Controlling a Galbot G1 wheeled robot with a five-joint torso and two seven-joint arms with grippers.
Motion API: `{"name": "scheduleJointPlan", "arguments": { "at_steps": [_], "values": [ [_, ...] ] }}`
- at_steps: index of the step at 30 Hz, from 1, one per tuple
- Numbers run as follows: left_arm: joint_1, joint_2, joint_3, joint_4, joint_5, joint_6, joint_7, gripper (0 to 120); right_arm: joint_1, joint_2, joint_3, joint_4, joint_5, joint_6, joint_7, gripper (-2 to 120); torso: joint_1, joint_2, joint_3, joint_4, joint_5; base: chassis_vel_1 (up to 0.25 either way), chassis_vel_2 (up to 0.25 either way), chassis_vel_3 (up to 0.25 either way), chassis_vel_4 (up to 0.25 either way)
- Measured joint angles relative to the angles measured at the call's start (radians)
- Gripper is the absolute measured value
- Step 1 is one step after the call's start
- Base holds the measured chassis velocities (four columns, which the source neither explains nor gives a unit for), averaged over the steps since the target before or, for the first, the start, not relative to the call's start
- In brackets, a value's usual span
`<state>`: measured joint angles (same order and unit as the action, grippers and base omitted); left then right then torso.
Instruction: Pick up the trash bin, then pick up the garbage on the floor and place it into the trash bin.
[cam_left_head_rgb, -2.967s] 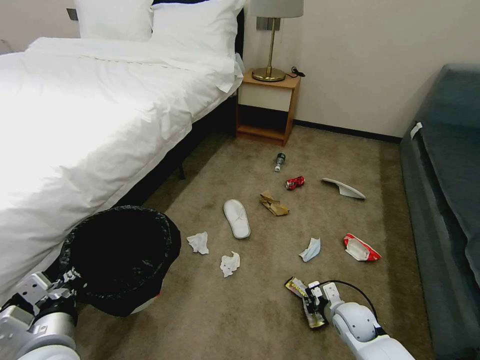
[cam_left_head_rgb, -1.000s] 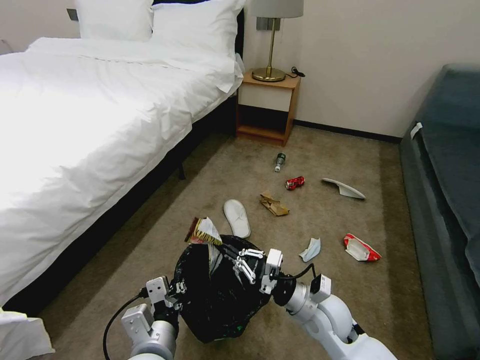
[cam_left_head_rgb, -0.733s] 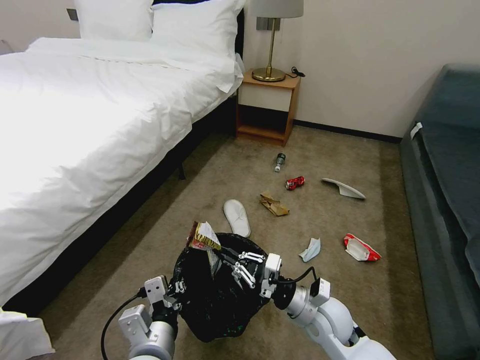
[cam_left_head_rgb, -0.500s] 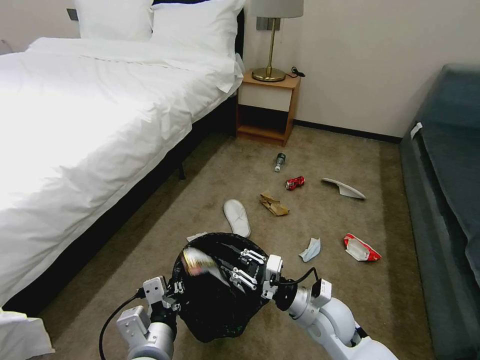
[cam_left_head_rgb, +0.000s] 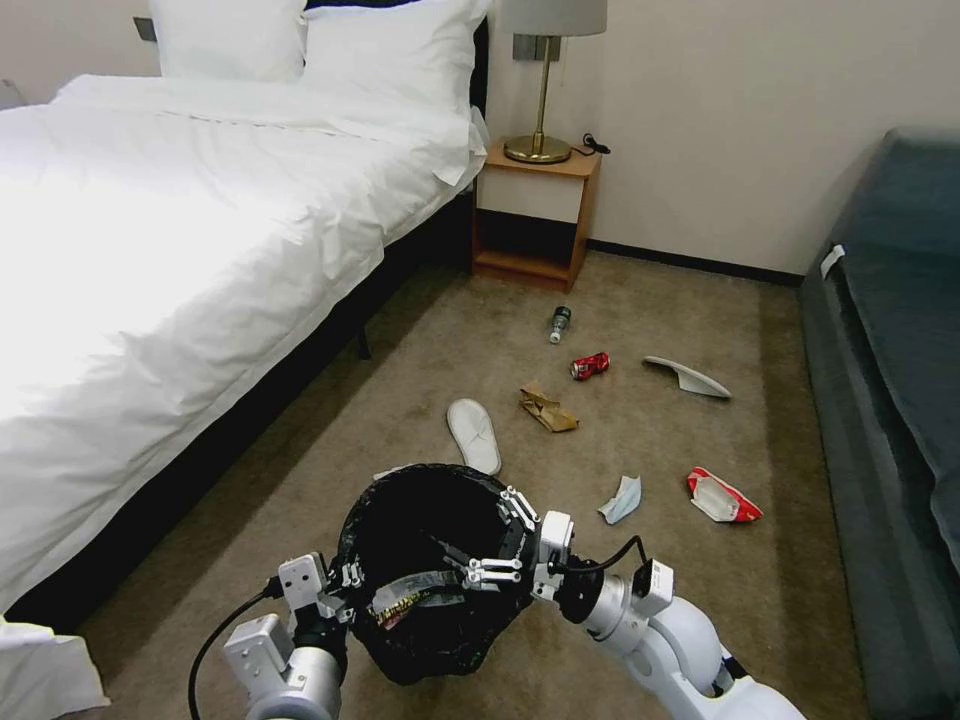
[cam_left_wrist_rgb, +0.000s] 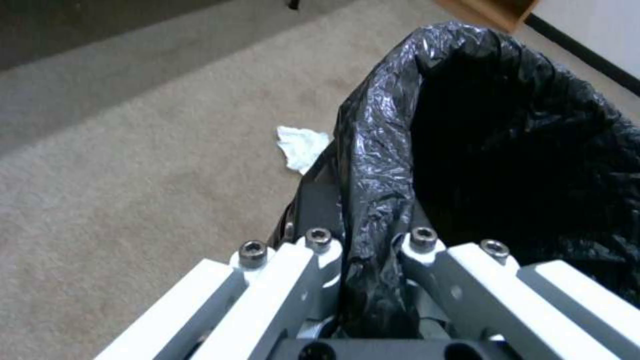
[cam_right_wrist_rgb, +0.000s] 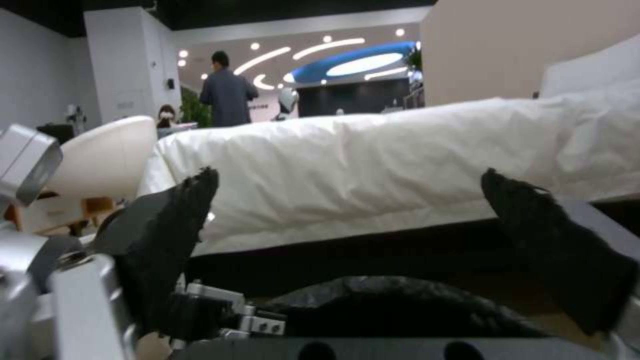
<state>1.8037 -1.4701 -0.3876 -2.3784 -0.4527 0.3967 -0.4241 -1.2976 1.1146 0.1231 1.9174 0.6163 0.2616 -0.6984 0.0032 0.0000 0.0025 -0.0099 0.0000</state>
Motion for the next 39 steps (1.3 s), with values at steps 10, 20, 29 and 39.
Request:
{"name": "scheduleJointPlan", "arguments": {
  "at_steps": [10,20,29,39],
  "values": [
    [-0.013,-0.006,-0.177,-0.043,-0.065,-0.052,-0.046,4,-0.002,0.043,0.079,0.099,0.008,0.004,0.373,100,0.000,0.000,0.000,0.0000,-0.0002,0.000,0.000,0.000,0.000],
    [-0.042,-0.021,-0.339,-0.060,-0.165,-0.092,-0.105,4,-0.027,0.120,0.210,0.025,-0.275,0.048,0.810,100,0.000,0.000,0.000,0.0001,0.0000,0.000,0.000,0.000,0.000],
    [-0.068,-0.034,-0.419,-0.007,-0.199,-0.152,-0.127,4,-0.086,0.148,0.328,-0.052,-0.371,0.143,0.861,100,0.000,0.000,0.000,0.0000,-0.0002,0.000,0.000,0.000,0.000],
    [-0.066,-0.032,-0.410,0.002,-0.167,-0.172,-0.122,4,-0.110,0.170,0.313,-0.069,-0.410,0.167,0.857,100,0.000,0.000,0.000,0.0000,0.0000,0.000,0.000,0.000,0.000]
  ]
}}
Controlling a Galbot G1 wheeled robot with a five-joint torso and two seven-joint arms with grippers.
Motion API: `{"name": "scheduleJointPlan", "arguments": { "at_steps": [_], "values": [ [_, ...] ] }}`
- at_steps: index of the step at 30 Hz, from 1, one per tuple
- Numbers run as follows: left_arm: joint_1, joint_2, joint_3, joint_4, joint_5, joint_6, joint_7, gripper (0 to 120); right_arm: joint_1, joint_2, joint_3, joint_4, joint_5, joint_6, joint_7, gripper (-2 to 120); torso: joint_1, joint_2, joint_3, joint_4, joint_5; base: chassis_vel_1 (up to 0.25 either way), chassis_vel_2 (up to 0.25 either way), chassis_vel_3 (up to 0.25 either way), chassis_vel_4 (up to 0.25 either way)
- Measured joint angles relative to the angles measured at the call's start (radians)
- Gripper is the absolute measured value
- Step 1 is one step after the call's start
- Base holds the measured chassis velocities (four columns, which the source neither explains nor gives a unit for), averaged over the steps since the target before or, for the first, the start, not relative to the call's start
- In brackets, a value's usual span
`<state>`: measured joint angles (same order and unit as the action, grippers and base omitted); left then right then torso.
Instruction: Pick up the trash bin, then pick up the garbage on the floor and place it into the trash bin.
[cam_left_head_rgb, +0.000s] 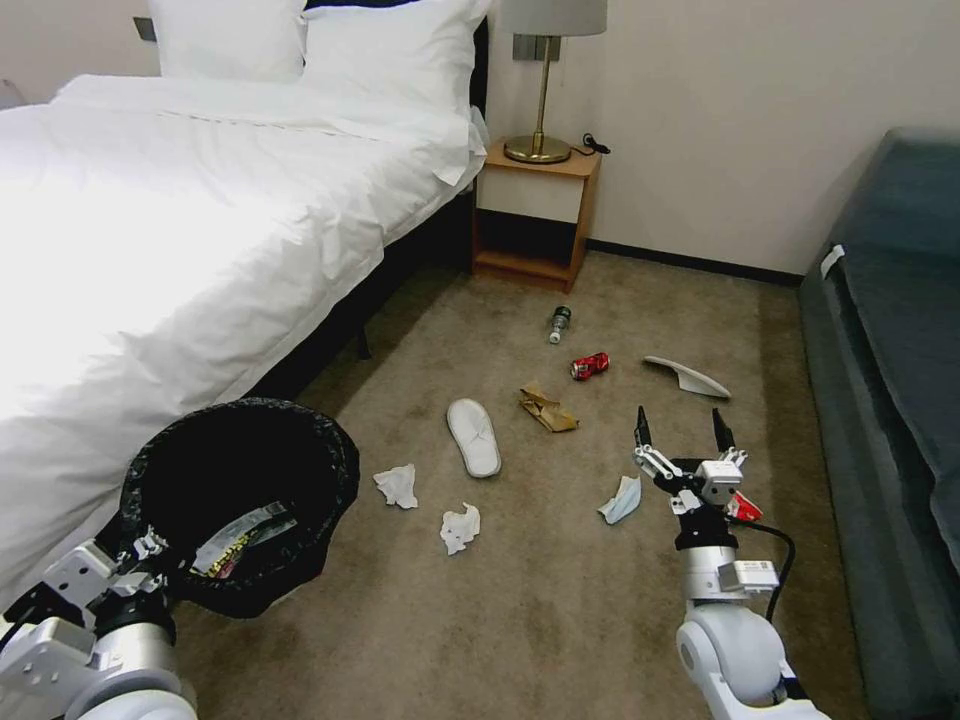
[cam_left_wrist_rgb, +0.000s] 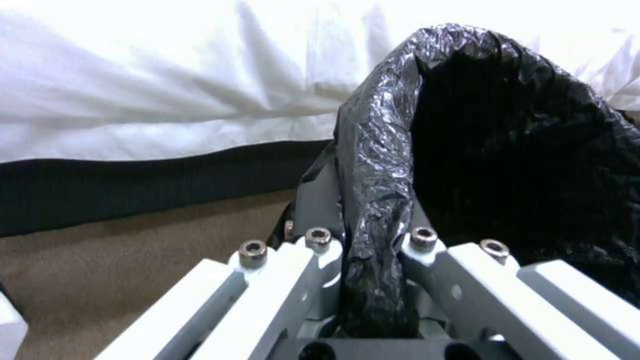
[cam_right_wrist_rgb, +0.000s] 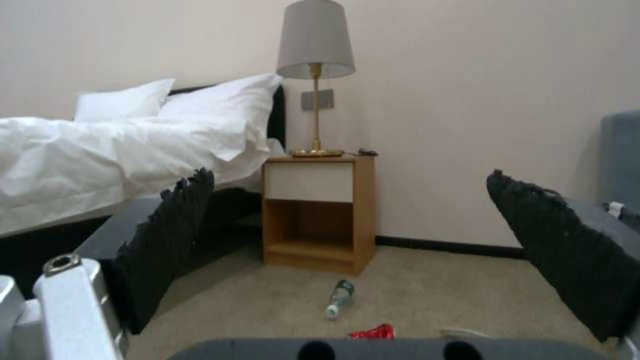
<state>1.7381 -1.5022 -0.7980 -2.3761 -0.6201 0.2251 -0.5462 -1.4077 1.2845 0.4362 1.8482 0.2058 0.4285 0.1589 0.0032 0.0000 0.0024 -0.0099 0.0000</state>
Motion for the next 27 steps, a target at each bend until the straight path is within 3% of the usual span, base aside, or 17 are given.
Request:
{"name": "scheduleJointPlan", "arguments": {
  "at_steps": [27],
  "values": [
    [-0.004,0.003,0.006,0.008,0.004,-0.009,0.007,4,0.002,0.007,-0.027,-0.007,-0.027,-0.001,-0.012,100,0.002,0.005,0.002,0.0000,0.0000,0.000,0.000,0.000,0.000]
  ]
}}
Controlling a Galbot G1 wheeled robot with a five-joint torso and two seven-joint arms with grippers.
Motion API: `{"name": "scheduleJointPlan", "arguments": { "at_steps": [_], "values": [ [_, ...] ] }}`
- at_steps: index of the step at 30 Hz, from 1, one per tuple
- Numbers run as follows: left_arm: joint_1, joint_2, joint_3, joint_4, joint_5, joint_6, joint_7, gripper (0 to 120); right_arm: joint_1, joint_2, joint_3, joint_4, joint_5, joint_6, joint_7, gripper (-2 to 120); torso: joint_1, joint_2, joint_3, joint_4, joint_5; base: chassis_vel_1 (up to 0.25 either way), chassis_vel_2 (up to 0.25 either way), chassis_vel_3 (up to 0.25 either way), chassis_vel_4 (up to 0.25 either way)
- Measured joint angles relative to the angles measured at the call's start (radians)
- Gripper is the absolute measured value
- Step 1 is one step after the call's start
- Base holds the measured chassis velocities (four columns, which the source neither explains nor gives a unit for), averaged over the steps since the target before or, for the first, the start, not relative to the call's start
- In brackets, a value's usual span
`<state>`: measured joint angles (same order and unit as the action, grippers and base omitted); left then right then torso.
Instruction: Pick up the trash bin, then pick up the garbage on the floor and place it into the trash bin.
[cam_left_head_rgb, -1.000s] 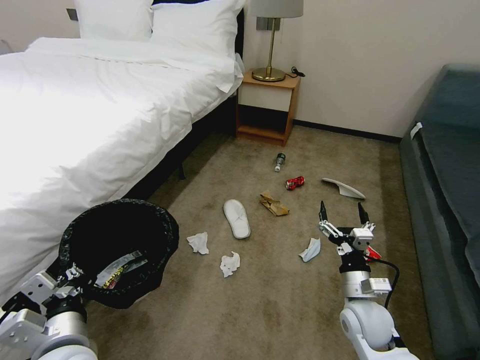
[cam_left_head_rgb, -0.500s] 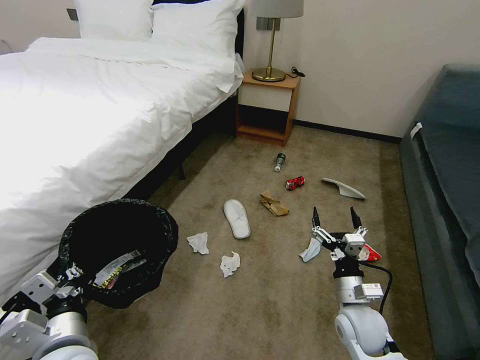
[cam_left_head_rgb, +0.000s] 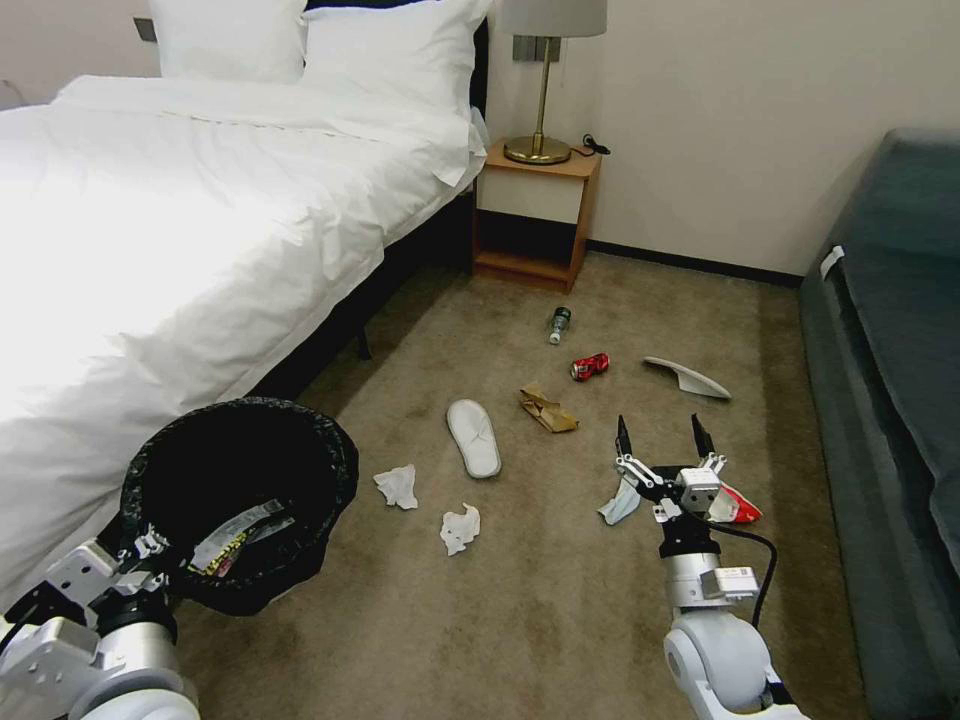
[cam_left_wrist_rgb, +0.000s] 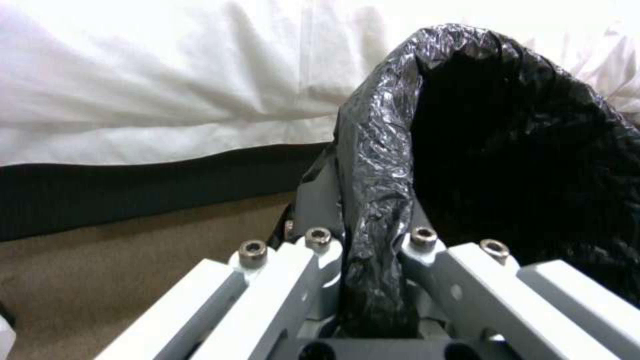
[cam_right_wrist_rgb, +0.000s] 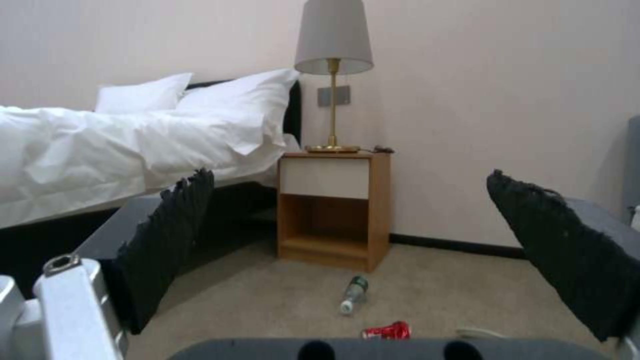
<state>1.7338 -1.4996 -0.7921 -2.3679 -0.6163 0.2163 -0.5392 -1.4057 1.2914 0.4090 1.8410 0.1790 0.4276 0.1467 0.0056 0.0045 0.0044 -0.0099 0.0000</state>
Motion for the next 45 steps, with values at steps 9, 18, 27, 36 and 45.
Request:
{"name": "scheduleJointPlan", "arguments": {
  "at_steps": [9,18,27,36,45],
  "values": [
    [0.003,0.002,-0.001,-0.006,-0.002,0.000,0.000,4,0.000,0.001,-0.004,-0.002,-0.003,0.000,-0.001,100,0.000,0.000,0.000,0.0000,0.0000,0.000,0.000,0.000,0.000],
    [0.006,0.003,0.006,-0.006,0.006,-0.006,0.000,4,0.001,0.002,-0.004,-0.003,-0.007,0.000,-0.001,100,0.000,0.000,0.000,0.0000,0.0000,0.000,0.000,0.000,0.000],
    [0.005,0.003,0.007,-0.001,0.011,-0.008,0.000,4,0.000,0.002,-0.006,-0.004,-0.008,0.000,-0.002,100,0.000,0.000,0.000,0.0000,0.0000,0.000,0.000,0.000,0.000],
    [0.004,0.004,0.008,0.001,0.010,-0.006,0.000,4,0.005,0.001,-0.009,-0.007,-0.008,-0.001,-0.002,100,-0.002,-0.004,-0.002,0.0000,0.0000,0.000,0.000,0.000,0.000],
    [0.000,0.004,0.007,0.007,0.009,-0.006,0.000,4,0.010,0.002,-0.013,-0.012,-0.007,-0.001,-0.002,100,-0.003,-0.005,-0.002,0.0000,0.0000,0.000,0.000,0.000,0.000]
  ]
}}
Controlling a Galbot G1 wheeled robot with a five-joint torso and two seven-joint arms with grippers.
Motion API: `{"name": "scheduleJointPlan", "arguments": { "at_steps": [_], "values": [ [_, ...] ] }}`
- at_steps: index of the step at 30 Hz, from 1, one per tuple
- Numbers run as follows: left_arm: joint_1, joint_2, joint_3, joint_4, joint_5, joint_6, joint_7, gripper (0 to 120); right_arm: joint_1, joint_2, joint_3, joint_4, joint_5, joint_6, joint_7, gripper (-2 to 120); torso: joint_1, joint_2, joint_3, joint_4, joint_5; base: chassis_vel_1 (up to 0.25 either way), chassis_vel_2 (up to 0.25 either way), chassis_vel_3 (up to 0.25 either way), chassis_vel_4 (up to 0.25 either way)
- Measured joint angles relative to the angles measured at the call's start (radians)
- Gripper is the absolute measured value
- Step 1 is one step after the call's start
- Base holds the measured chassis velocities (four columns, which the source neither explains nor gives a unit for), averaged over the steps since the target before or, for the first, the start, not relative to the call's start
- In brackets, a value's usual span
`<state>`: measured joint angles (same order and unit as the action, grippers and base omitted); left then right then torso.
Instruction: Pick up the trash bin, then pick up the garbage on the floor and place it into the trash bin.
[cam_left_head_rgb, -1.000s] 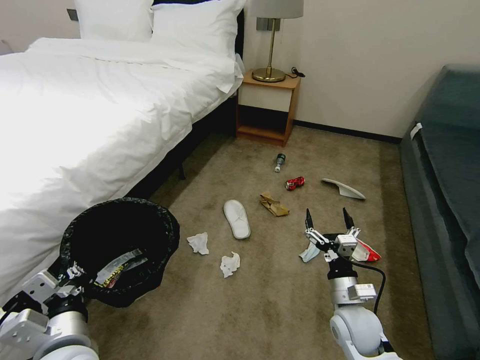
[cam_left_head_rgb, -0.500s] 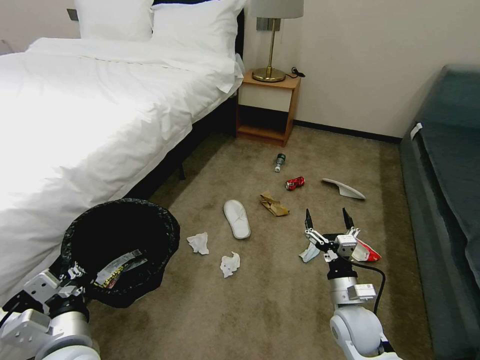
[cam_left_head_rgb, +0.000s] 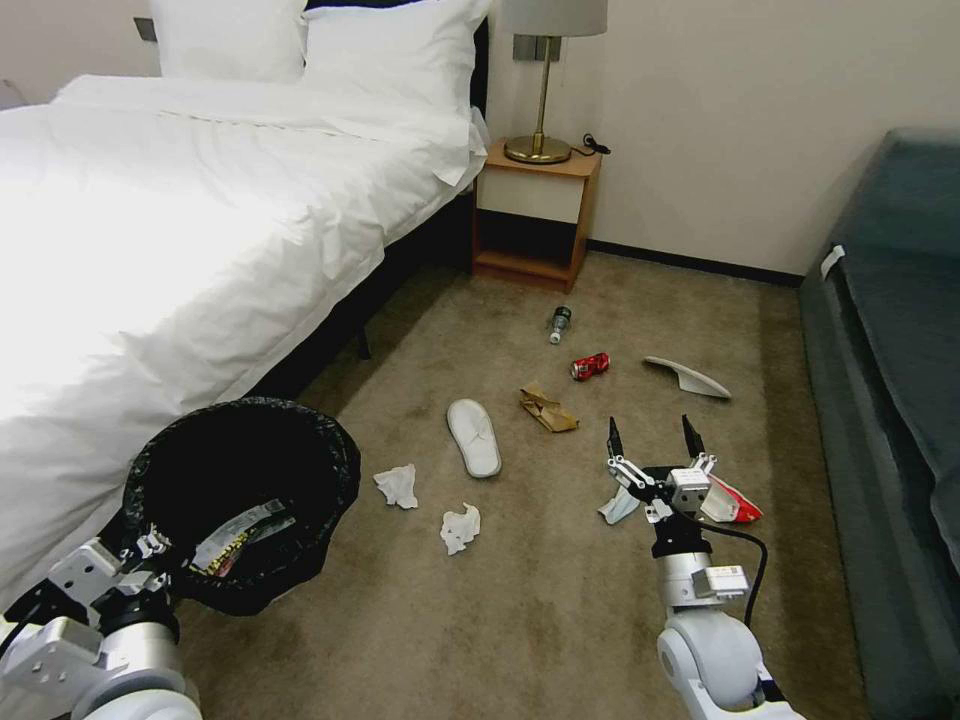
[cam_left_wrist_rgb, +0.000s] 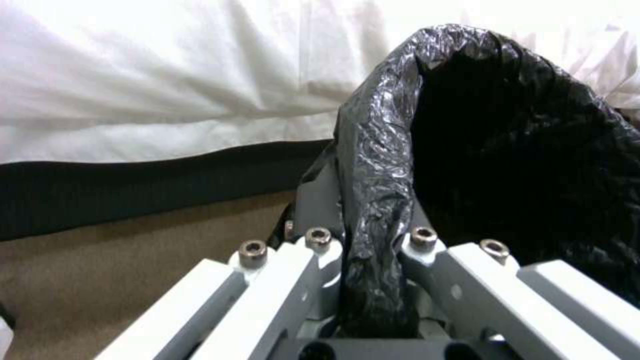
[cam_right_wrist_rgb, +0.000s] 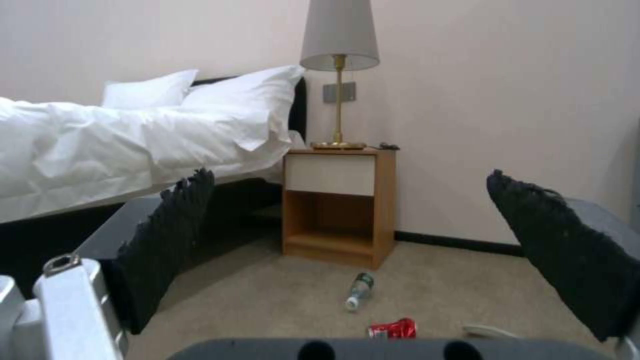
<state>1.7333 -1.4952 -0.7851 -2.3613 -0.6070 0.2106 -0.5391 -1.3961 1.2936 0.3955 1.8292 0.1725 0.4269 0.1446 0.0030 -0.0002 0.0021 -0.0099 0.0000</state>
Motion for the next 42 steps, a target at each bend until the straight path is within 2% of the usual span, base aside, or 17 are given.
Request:
{"name": "scheduleJointPlan", "arguments": {
  "at_steps": [28,42],
  "values": [
    [0.006,0.000,0.000,-0.006,0.011,-0.011,0.010,4,-0.012,0.003,0.003,0.004,-0.009,-0.005,0.004,100,0.000,0.000,0.000,-0.0001,0.0000,-0.003,0.007,0.005,-0.005],
    [0.007,-0.002,0.000,-0.010,0.010,-0.012,0.010,4,-0.011,0.002,0.003,0.004,-0.009,-0.003,0.004,100,0.000,0.000,0.000,-0.0001,-0.0003,-0.176,0.176,0.177,-0.176]
  ]
}}
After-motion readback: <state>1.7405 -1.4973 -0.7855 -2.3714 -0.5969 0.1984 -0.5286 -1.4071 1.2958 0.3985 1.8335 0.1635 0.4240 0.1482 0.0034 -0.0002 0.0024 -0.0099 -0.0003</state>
